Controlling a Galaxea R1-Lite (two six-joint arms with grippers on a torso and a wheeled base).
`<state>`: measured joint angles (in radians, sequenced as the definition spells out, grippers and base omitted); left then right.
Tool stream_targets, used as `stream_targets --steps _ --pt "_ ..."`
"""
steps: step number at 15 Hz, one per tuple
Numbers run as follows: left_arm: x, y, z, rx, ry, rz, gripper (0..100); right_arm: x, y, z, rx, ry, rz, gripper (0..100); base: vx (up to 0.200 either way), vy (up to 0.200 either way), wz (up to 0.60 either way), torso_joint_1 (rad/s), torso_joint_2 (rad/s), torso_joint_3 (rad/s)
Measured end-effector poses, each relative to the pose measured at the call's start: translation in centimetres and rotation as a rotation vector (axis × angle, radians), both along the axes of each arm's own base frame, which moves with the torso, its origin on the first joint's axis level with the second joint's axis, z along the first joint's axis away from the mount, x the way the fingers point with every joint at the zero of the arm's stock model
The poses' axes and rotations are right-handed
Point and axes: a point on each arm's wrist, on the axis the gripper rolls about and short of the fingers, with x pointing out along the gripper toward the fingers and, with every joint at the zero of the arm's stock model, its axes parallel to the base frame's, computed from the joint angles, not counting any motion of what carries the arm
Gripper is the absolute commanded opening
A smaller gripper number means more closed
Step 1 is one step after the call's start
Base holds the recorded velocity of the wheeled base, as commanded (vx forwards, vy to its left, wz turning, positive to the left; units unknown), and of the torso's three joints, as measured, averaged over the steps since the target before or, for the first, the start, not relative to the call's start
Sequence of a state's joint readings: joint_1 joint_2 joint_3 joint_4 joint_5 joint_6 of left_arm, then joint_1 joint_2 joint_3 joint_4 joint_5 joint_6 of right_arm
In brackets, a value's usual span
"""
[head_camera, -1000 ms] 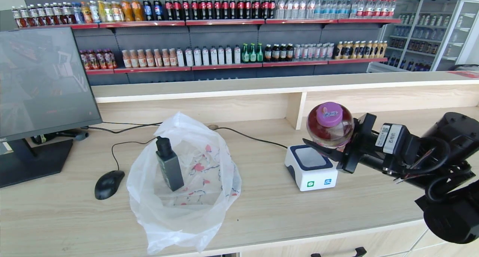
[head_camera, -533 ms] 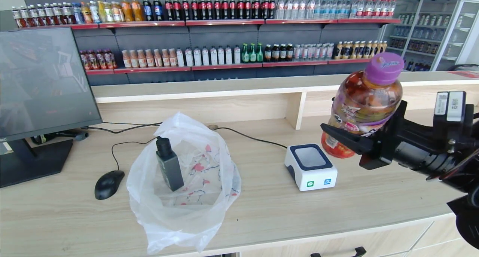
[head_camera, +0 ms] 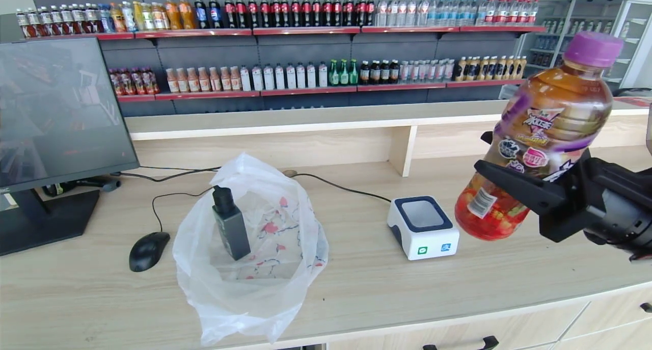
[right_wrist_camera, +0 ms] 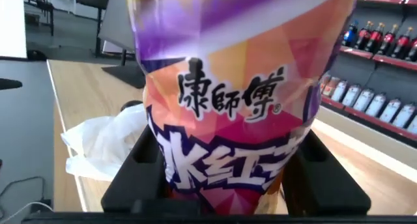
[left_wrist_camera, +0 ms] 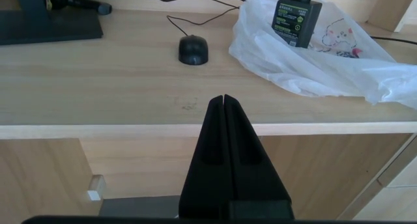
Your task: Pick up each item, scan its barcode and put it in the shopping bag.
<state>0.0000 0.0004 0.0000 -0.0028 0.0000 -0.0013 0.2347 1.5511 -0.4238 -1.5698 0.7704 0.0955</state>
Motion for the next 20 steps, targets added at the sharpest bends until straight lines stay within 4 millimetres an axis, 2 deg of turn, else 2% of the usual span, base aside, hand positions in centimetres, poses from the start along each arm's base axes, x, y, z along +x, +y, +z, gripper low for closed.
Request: stream_targets --steps 4,7,10,13,15,20 --pt "0.0 0.0 0.0 0.000 0.000 0.000 0 0.5 -1.2 -1.3 0.048 0.150 -0.024 0 0.000 0.000 0.00 0.000 0.00 0.000" --pt "0.0 0.0 0.0 0.000 0.000 0.000 0 0.6 -2.1 -2.9 0.085 0.246 -0.125 0 0.000 0.000 0.00 0.000 0.00 0.000" --pt "0.0 0.0 0.0 0.000 0.000 0.000 0 0.6 -2.6 -3.9 0.181 0.333 -0.299 0 0.000 0.000 0.00 0.000 0.00 0.000" --pt "0.0 0.0 0.0 0.000 0.000 0.000 0 0.8 -2.3 -4.2 0.238 0.306 -0.544 0 0.000 0.000 0.00 0.000 0.00 0.000" --pt "0.0 0.0 0.0 0.000 0.000 0.000 0 0.9 -2.3 -4.2 0.177 0.229 -0.685 0 0.000 0.000 0.00 0.000 0.00 0.000" --pt "0.0 0.0 0.0 0.000 0.000 0.000 0 -2.3 -2.3 -5.6 0.032 0.197 -0.769 0 0.000 0.000 0.00 0.000 0.00 0.000"
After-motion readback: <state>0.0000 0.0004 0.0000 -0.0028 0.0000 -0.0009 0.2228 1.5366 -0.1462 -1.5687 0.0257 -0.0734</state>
